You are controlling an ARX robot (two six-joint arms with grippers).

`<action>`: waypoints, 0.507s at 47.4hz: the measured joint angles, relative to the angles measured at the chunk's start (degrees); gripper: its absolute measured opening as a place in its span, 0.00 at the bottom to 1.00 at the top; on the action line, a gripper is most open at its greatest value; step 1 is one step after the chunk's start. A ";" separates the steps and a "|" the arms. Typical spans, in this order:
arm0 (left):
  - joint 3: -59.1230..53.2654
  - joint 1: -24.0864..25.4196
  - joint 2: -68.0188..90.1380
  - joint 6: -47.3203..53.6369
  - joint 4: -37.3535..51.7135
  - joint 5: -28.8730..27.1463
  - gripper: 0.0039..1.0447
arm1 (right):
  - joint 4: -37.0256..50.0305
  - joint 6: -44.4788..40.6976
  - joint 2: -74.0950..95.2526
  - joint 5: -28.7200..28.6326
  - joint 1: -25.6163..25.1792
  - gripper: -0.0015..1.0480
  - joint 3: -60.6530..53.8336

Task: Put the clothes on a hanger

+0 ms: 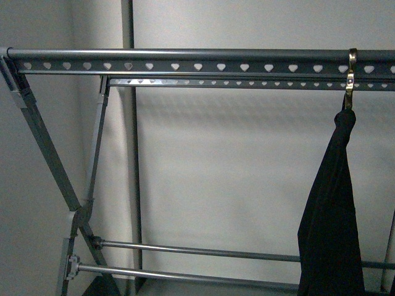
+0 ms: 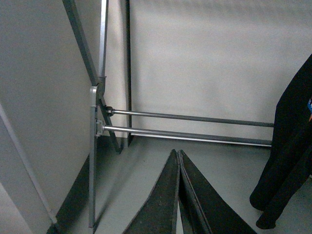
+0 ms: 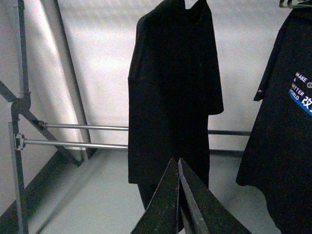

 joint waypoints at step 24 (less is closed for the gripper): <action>0.00 0.00 -0.07 0.00 0.00 0.00 0.03 | 0.00 -0.04 0.00 0.00 0.00 0.85 0.00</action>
